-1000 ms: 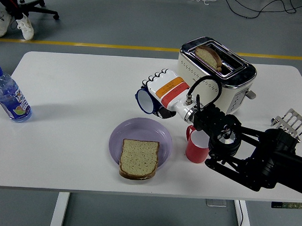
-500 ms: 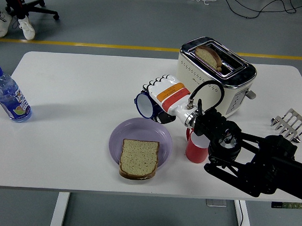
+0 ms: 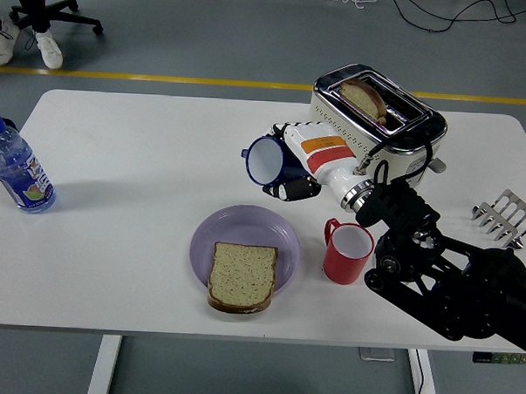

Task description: Pick up the cup,pour liquid into bread,place the cup on the desk

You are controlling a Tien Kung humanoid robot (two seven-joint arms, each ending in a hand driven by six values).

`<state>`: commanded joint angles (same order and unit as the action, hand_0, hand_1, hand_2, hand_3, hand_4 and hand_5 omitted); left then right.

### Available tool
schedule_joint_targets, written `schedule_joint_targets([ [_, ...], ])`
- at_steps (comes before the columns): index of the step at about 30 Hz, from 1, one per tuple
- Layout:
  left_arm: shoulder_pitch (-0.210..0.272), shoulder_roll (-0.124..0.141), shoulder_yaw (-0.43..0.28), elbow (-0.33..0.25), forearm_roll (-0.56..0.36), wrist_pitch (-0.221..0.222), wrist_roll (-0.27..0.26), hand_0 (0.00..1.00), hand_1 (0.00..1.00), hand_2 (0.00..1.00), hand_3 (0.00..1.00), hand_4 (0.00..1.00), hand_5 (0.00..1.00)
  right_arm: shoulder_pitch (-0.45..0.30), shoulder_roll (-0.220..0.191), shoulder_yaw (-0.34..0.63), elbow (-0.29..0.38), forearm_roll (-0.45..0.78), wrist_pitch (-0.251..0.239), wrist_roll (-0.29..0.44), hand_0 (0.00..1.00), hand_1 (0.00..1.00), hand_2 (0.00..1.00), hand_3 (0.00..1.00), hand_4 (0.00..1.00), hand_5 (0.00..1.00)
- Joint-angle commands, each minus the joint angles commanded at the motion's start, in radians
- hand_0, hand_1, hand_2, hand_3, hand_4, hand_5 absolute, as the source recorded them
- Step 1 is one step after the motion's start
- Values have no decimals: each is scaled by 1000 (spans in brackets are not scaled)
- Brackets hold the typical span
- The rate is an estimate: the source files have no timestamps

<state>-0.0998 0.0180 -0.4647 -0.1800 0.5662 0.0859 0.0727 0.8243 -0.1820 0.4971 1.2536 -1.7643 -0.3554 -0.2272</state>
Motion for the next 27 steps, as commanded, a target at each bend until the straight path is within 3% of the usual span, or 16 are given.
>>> schedule_joint_targets([
  [9,-3,1,2,0,-5,0,-3,625,579,617,557,372,998,-82,-28,151,119,293,62,-40,359,185,381,500,741,2],
  [14,-7,2,-5,0,-2,1,-5,625,579,617,557,372,998,-143,-54,244,181,424,62,-62,359,185,381,500,741,2],
  [27,-6,2,-14,0,6,2,-5,625,578,615,557,373,998,-300,-127,413,286,494,53,-80,360,189,388,504,729,2],
])
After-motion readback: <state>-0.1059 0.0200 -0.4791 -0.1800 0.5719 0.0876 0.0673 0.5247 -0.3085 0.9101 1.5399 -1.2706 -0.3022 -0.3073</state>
